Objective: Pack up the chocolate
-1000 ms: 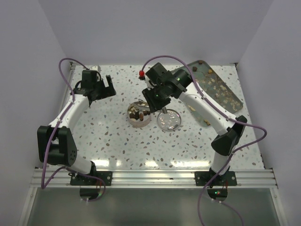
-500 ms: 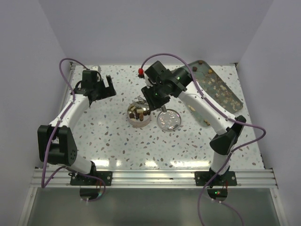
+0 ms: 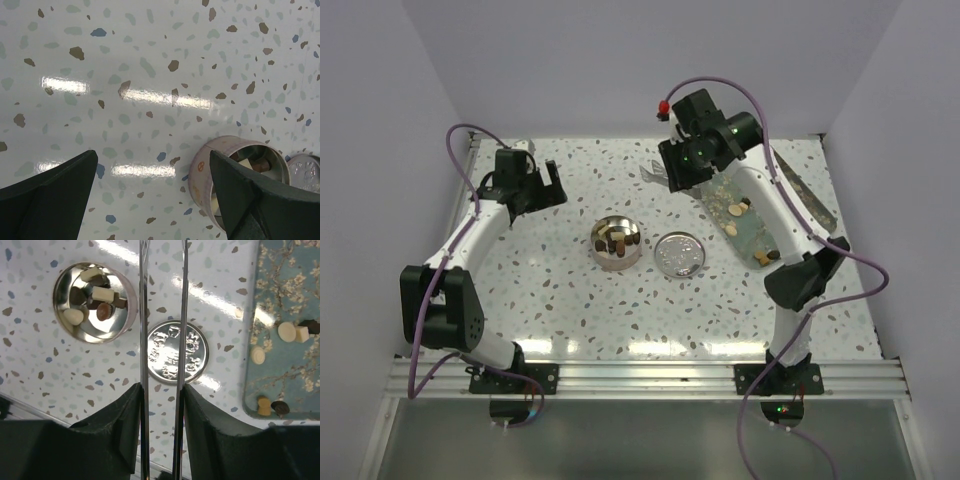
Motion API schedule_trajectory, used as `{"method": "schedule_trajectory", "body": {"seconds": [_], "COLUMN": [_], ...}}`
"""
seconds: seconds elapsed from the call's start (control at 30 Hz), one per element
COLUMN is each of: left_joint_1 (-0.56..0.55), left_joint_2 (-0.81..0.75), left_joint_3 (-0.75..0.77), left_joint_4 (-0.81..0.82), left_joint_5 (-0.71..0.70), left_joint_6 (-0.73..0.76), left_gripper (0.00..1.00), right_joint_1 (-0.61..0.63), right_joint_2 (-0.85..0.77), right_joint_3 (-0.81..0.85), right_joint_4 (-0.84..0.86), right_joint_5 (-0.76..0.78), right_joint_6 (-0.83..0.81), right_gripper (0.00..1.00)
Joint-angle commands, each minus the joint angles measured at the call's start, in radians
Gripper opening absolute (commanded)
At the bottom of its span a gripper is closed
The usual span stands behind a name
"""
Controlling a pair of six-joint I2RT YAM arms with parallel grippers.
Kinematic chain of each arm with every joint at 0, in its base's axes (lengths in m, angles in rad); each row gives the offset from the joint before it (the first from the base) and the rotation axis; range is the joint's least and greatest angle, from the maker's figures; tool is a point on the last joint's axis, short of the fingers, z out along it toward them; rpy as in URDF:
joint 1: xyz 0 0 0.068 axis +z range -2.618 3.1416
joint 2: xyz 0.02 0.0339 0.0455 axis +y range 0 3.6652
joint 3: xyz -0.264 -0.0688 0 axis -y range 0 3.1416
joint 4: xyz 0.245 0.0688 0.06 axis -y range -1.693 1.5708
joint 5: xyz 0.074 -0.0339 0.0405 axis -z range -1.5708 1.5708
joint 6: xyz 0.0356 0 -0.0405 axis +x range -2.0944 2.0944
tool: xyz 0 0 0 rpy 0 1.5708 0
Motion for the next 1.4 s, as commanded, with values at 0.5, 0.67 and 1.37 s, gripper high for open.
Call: {"method": "schedule_trajectory", "body": {"seconds": [0.5,0.67,1.37], "left_joint_1": [-0.002,0.000,-0.002], "left_joint_2": [0.019,0.032,0.075], "left_joint_3": [-0.002,-0.019,0.008], "left_joint_4": [0.007,0.021,0.024], "left_joint_5": [-0.033,-0.026,-0.012], "left_joint_6": [-0.002,-0.008,0.008], "left_gripper": [1.00,1.00,1.00], "right_joint_1": [-0.043,-0.043,-0.076], "right_joint_2": [0.097,0.125,0.450], "right_joint_3": [-0.260,-0.327,-0.117], "right_joint_4": [0.385,0.451,0.532], "right_joint_5": [0.002,0.031,0.080], "right_joint_6": [-0.142,-0.187,-0.170], "right_gripper": [0.40,0.40,0.42]}}
